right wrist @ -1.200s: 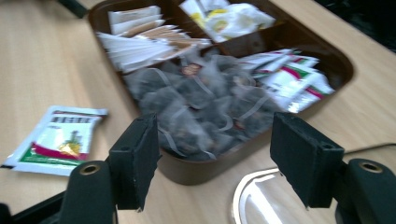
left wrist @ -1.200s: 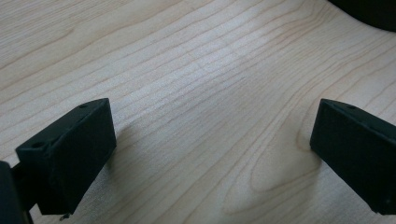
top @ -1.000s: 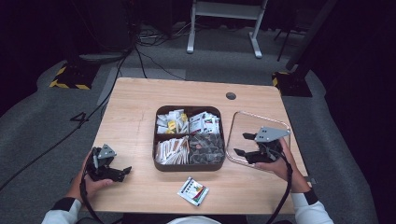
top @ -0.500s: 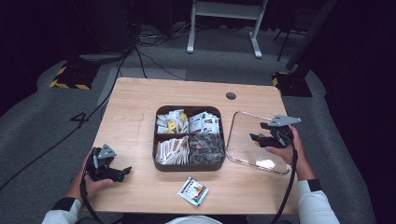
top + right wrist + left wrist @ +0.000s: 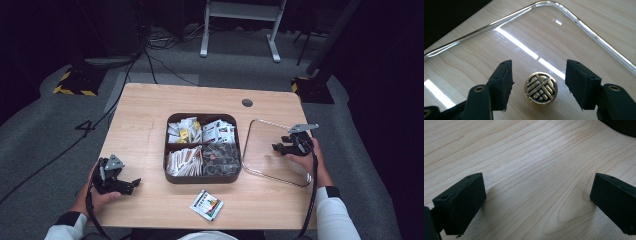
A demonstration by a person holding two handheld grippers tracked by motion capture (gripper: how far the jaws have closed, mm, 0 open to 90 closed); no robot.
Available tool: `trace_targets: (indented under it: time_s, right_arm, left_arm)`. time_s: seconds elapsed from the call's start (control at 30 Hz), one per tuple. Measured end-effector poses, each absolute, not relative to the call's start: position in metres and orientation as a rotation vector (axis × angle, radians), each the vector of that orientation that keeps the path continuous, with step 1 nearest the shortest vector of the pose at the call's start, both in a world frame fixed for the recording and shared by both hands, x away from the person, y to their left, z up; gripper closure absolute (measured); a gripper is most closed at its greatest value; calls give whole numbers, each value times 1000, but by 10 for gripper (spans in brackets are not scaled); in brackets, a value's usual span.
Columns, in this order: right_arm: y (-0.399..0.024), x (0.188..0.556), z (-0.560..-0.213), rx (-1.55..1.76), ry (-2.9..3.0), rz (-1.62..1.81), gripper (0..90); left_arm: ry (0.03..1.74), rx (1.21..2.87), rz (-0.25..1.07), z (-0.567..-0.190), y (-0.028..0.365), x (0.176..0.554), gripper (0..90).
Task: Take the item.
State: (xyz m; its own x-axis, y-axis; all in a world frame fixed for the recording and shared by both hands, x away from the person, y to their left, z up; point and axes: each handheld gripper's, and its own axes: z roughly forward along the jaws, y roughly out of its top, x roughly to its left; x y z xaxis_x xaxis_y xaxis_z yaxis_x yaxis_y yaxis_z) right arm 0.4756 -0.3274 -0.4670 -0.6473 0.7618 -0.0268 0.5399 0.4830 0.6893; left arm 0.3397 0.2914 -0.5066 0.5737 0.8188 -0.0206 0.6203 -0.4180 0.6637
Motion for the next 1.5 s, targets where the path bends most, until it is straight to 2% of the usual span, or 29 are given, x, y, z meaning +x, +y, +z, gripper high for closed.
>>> trace_targets:
  time_s: [0.07, 0.2, 0.27, 0.4, 0.87, 1.5]
  right_arm:
    - [-328, 475, -471, 1116, 2409, 934, 419]
    - [-333, 477, -480, 1156, 2409, 918, 510]
    - [-336, 478, -483, 1185, 2406, 951, 513]
    - [-335, 475, -485, 1150, 2406, 966, 580]
    - [-341, 471, -486, 1153, 2340, 950, 589]
    - [-359, 462, -447, 1160, 2191, 1056, 589]
  left_arm:
    - [1143, 2176, 408, -507, 291, 340, 5]
    - [1142, 2177, 408, -507, 292, 340, 5]
    - [1142, 2177, 408, -507, 292, 340, 5]
    - [1140, 2178, 407, -507, 292, 340, 5]
    - [1126, 2185, 403, -506, 292, 341, 5]
    - [1133, 2181, 405, -506, 292, 341, 6]
